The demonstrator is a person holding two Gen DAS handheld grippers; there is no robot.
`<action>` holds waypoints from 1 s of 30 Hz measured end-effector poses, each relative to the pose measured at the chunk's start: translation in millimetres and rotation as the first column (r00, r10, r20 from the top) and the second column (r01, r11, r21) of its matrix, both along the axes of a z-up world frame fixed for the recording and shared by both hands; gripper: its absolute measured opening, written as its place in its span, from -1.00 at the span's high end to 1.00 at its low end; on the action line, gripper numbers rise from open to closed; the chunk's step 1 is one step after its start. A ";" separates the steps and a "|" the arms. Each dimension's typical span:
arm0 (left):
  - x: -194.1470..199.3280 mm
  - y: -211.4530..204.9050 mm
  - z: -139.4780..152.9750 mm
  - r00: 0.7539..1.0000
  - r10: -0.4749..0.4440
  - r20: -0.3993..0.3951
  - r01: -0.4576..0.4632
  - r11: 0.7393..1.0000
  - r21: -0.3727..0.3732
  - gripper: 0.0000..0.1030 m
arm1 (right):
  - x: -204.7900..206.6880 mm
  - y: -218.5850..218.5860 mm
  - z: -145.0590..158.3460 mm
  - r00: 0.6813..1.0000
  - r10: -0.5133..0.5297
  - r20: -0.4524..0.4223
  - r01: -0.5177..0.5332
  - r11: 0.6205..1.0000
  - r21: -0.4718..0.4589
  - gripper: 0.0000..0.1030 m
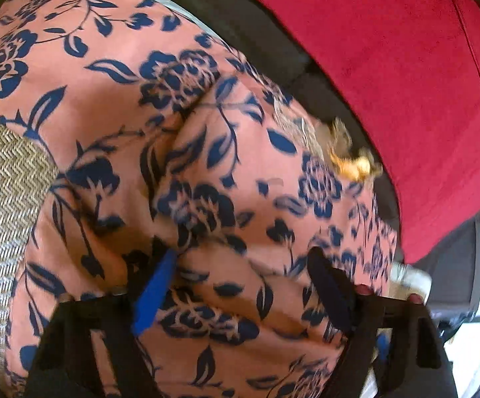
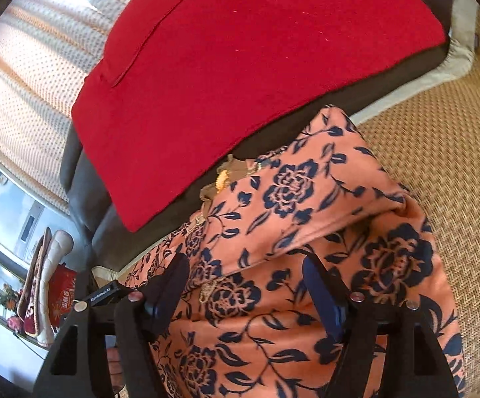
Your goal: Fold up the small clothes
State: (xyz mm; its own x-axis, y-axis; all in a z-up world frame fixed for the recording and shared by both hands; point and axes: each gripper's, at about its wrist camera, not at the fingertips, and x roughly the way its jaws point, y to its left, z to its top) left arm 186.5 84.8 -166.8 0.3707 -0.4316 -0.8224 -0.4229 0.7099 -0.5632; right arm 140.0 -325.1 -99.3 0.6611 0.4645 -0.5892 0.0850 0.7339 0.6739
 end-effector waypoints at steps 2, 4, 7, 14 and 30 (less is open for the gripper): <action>5.3 10.5 -7.2 0.997 0.060 -0.051 -0.062 0.997 -0.039 1.00 | -1.9 -1.4 -5.6 1.000 0.002 -0.003 -0.002 1.000 0.003 -0.45; 9.5 16.0 -5.5 0.994 0.095 -0.047 -0.096 0.995 -0.035 0.95 | -1.7 -3.5 -6.5 1.000 -0.002 -0.004 0.002 1.000 0.002 -0.45; -0.2 -10.2 61.5 0.970 -0.046 0.239 -0.023 0.959 0.281 0.95 | -6.2 -15.7 -6.2 1.000 -0.024 0.003 0.024 1.000 0.008 -0.45; 0.3 -27.2 31.2 0.976 -0.154 0.153 0.066 0.881 0.468 0.94 | 16.8 -46.9 -0.9 0.999 -0.048 0.001 0.048 0.992 0.120 -0.49; 0.1 -2.0 21.5 0.972 -0.203 0.120 0.146 0.918 0.369 0.10 | 86.3 -60.4 -50.8 0.983 -0.016 -0.185 0.022 0.999 0.030 -0.81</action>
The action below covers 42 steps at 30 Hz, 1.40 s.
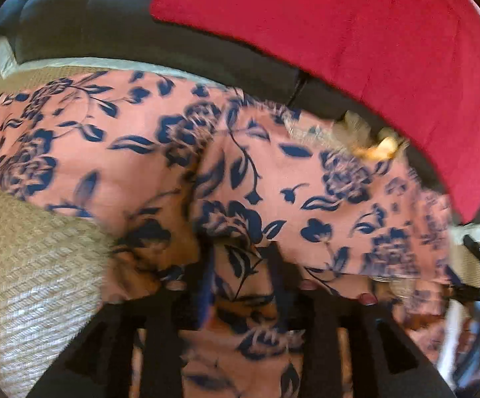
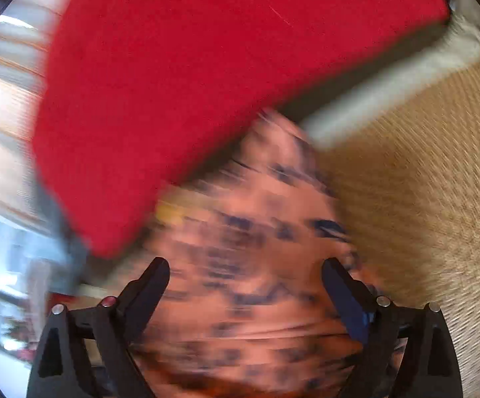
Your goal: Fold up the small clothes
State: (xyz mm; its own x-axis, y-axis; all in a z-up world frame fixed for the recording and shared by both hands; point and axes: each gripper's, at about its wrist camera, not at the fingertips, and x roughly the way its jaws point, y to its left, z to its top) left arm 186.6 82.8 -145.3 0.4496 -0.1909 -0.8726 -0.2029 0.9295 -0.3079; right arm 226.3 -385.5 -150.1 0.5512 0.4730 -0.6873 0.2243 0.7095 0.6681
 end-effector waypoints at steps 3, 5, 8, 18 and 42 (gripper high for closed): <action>-27.9 63.4 33.0 0.987 0.091 0.134 -0.088 0.996 -0.026 -0.42 | -19.5 5.5 30.5 0.994 0.010 0.106 -0.004 0.998 -0.057 -0.81; -43.1 116.1 43.0 0.963 0.200 0.183 -0.197 0.980 -0.031 -0.46 | -36.4 12.4 44.2 0.987 0.035 0.154 -0.016 0.992 -0.123 -0.81; -67.8 223.1 34.0 0.883 0.442 0.158 -0.426 0.896 -0.128 -0.48 | -58.5 16.1 46.2 0.985 0.076 0.157 -0.052 0.988 -0.148 -0.81; -76.2 397.4 -17.3 0.669 0.743 0.015 -0.696 0.634 -0.339 -0.48 | -102.8 31.0 44.9 0.988 0.080 0.134 -0.060 0.987 -0.149 -0.81; -30.8 40.1 244.4 0.777 -0.069 0.625 -0.098 0.969 0.229 0.93 | -132.4 -7.9 54.1 0.970 -0.060 0.235 0.063 0.998 -0.009 -0.81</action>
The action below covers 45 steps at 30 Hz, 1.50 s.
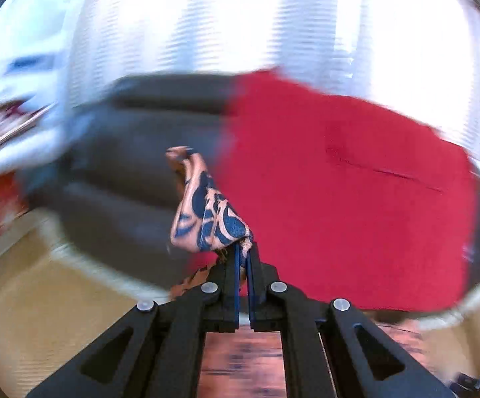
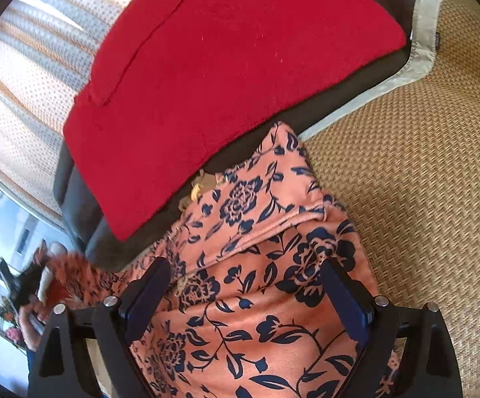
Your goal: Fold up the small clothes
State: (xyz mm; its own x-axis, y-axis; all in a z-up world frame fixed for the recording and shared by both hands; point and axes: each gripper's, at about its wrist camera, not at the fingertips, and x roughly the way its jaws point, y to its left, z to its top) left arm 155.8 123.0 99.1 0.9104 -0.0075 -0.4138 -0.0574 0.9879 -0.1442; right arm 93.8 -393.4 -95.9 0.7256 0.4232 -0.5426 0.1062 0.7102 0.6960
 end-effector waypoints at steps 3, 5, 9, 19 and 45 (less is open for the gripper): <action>-3.7 -97.1 -0.8 0.984 -0.179 -0.008 0.179 0.984 0.006 0.89 | -8.5 -14.2 5.0 0.999 -0.030 0.026 0.029 0.999 0.039 -0.81; 4.7 -148.1 -23.5 0.946 -0.308 -0.100 0.310 0.951 -0.001 0.70 | -11.7 -22.1 5.0 0.999 -0.037 0.030 0.035 0.997 0.069 -0.81; 13.5 -188.1 -84.5 0.863 -0.390 -0.321 0.400 0.916 -0.035 -0.32 | -9.2 -23.8 7.4 1.000 -0.015 0.024 0.013 0.997 0.081 -0.84; -29.1 -19.7 -153.9 0.886 -0.033 -0.462 0.027 0.999 -0.020 -0.37 | 70.6 15.5 -13.0 0.991 0.112 -0.073 -0.100 0.985 0.142 -0.89; 26.8 18.5 -178.5 0.876 -0.046 -0.481 0.033 0.999 -0.036 -0.38 | 99.6 49.1 -10.8 0.980 0.037 -0.194 -0.111 0.916 -0.386 -0.40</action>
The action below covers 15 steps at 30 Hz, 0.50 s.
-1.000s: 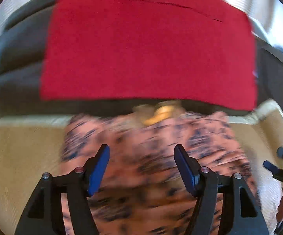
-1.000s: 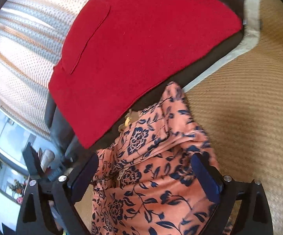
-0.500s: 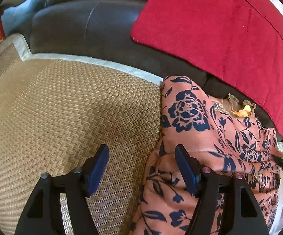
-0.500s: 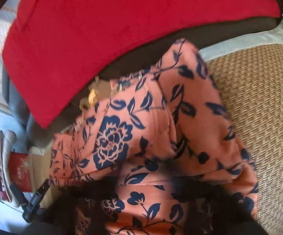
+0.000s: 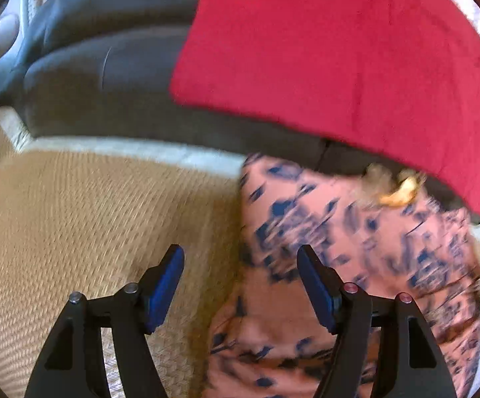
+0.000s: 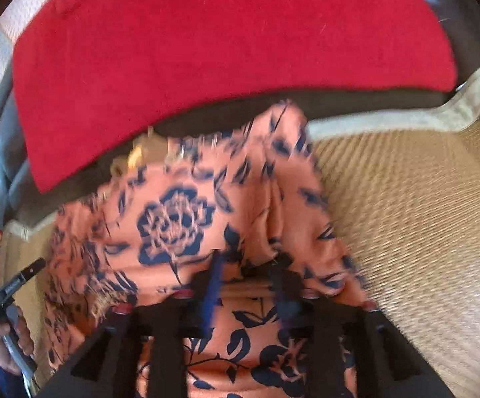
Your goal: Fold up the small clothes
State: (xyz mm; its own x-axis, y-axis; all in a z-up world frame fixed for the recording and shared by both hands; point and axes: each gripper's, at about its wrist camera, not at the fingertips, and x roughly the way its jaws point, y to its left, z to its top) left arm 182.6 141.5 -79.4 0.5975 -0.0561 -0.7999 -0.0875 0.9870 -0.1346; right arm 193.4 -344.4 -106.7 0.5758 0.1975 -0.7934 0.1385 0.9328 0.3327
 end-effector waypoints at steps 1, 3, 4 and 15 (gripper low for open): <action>2.4 -4.9 3.7 1.000 -0.025 0.010 0.025 1.000 -0.009 -0.38 | -3.4 -6.5 14.3 0.998 -0.031 0.063 0.029 0.999 0.034 -0.48; 10.4 -20.2 1.3 0.997 -0.074 -0.004 0.074 0.996 0.047 -0.38 | -0.5 -8.7 31.4 0.992 -0.012 0.128 -0.007 0.989 0.145 -0.49; 14.8 -29.9 -10.0 0.995 -0.088 -0.037 0.092 0.990 0.111 -0.38 | 2.4 -9.2 35.3 0.990 0.006 0.143 -0.034 0.980 0.194 -0.49; 23.9 -32.9 -25.4 0.989 -0.113 -0.095 0.133 0.960 0.245 -0.54 | 53.7 -3.0 -24.0 0.995 0.096 0.027 -0.099 0.893 0.440 -0.63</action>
